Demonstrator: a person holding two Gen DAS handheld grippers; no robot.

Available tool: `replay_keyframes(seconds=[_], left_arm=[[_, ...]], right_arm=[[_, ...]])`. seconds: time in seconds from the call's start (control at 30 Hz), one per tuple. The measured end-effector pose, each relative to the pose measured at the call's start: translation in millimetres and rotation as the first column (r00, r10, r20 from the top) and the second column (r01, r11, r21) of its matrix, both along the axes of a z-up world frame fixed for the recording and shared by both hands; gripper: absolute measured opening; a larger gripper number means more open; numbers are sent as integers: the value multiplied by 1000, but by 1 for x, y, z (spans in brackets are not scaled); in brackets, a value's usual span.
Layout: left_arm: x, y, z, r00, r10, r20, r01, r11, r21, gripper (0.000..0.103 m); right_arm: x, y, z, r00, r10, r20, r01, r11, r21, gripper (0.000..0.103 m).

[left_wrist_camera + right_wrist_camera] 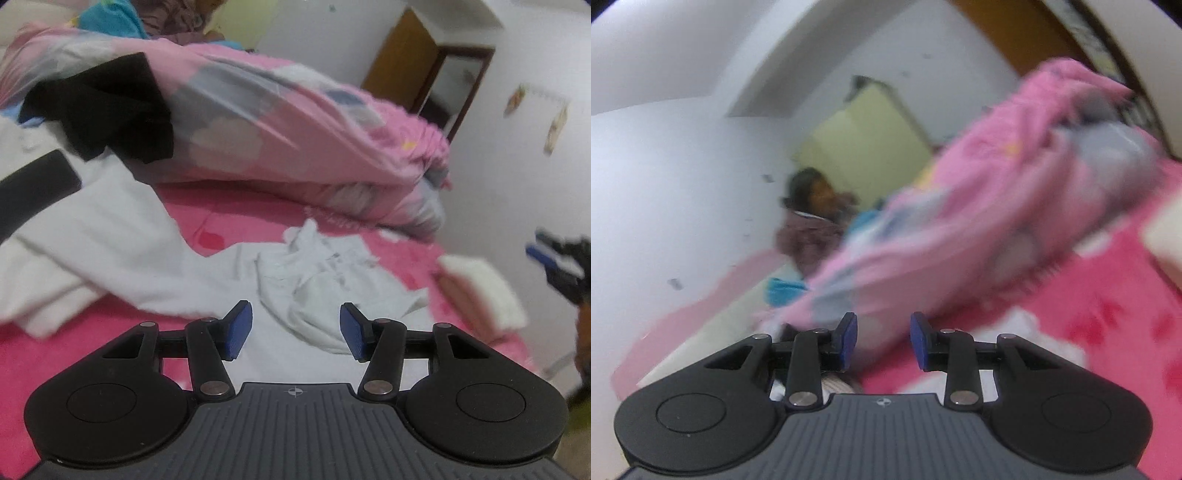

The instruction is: Fold clothes

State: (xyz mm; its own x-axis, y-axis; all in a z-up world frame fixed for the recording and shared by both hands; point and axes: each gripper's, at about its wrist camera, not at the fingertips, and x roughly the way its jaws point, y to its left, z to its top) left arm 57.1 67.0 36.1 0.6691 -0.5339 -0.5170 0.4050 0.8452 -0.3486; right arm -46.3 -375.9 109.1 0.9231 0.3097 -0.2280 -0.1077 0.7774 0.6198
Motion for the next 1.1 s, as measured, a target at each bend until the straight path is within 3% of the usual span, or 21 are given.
replay_keyframes(seconds=[0.1,0.2,0.33,0.63,0.77,0.83,0.87,0.93,1.1], left_arm=[[28,-30,-16,1000,-20,-1,20,992,125,52],[55,-55,-27,999,-30,-12,31,985,172,52],[90,-81,-35,1000,-11,-24,16,980,198,53],[171,-135,-62,999,16,-33,-4,941,338,51],[186,-146,-73,999,15,-43,2,928,372,35],[187,-150,-78,999,19,-46,1,917,398,9],[187,-150,-80,999,25,-42,-6,912,409,5],[186,-150,-83,999,42,-30,-26,906,423,0],[170,-138,-71,996,89,14,-87,916,392,0]], right_arm=[[3,1,-68,988,6,-153,-2,1000,31,33],[15,5,-130,965,54,-257,-28,994,105,31],[20,-3,-181,961,72,-267,-16,978,207,32],[15,-22,-216,980,121,-156,-63,939,337,31],[19,-21,-216,980,127,-151,-70,939,337,31],[20,-21,-217,980,128,-150,-72,939,335,31],[20,-21,-217,980,128,-149,-71,939,336,31],[20,-22,-218,981,126,-148,-70,938,339,31],[19,-22,-221,981,126,-146,-69,937,341,31]])
